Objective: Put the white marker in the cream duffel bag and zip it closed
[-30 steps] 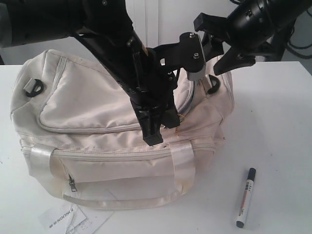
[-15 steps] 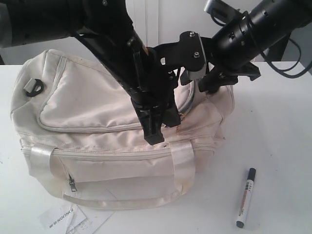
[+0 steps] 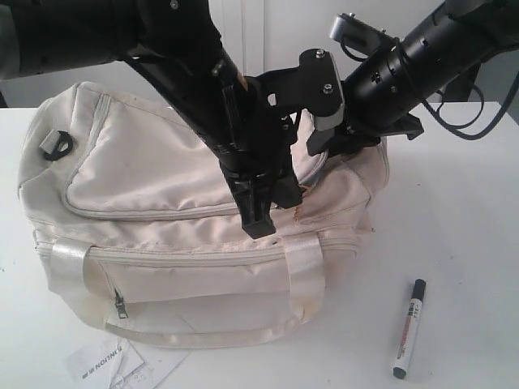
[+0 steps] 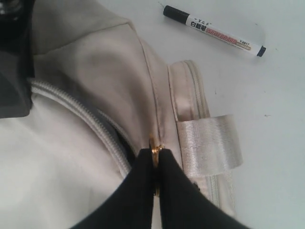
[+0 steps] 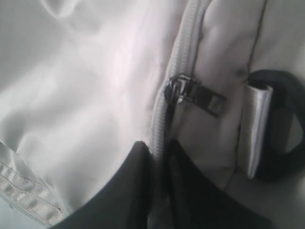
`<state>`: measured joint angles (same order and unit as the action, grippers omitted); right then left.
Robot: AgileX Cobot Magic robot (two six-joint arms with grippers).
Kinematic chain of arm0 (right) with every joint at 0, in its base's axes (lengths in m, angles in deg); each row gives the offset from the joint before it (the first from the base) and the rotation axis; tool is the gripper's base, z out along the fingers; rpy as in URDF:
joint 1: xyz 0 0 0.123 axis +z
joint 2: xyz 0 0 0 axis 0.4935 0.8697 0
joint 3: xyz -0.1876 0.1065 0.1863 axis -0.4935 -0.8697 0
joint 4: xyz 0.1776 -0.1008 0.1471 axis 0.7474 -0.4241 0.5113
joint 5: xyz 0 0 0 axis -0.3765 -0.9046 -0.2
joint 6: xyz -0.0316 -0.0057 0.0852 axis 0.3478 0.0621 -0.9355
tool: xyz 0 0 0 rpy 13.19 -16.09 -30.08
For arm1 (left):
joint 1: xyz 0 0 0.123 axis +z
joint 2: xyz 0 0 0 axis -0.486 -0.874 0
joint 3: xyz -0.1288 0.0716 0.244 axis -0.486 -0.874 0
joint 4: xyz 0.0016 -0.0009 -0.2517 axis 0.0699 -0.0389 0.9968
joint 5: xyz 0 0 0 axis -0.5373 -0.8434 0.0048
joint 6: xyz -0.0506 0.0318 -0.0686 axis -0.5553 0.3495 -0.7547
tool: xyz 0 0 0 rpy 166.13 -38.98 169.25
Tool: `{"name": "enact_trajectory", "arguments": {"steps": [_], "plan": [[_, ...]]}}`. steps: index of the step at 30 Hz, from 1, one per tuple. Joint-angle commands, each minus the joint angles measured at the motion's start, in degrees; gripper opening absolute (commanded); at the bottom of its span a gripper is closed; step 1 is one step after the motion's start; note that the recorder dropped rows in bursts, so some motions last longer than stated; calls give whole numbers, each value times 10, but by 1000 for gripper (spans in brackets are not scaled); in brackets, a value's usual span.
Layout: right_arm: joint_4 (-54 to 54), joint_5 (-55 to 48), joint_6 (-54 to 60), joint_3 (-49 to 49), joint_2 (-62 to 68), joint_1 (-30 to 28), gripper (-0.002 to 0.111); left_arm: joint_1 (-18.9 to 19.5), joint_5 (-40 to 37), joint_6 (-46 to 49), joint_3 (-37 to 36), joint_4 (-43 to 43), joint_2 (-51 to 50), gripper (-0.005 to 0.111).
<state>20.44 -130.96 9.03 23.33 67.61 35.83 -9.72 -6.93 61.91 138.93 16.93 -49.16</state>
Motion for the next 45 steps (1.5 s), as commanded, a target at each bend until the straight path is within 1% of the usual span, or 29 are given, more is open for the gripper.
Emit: {"name": "enact_trajectory", "arguments": {"steps": [1, 4, 8, 10, 13, 15, 22, 28, 35, 45], "plan": [[14, 4, 29, -4, 1, 0, 0, -1, -8, -5, 0, 6, 8, 0], [11, 4, 35, -4, 1, 0, 0, -1, -16, -6, 0, 6, 8, 0], [11, 16, 35, -4, 1, 0, 0, -1, -60, -6, 0, 1, 8, 0], [11, 16, 35, -4, 1, 0, 0, -1, -66, -6, 0, -3, 8, 0], [-4, 23, 36, -4, 1, 0, 0, -1, -76, -8, 0, -29, 8, 0], [-14, 25, 36, -4, 1, 0, 0, -1, -77, -19, 0, -43, 8, 0], [-29, 25, 36, -4, 1, 0, 0, -1, -81, -42, 0, -44, 9, 0], [-30, 30, 38, -4, 1, 0, 0, -1, -110, -63, 0, -74, 9, 0], [-30, 32, 41, -4, 1, 0, 0, -1, -113, -69, 0, -77, 9, 0], [-30, 41, 49, -4, 1, 0, 0, -1, -138, -79, 0, -97, 9, 0]]}}
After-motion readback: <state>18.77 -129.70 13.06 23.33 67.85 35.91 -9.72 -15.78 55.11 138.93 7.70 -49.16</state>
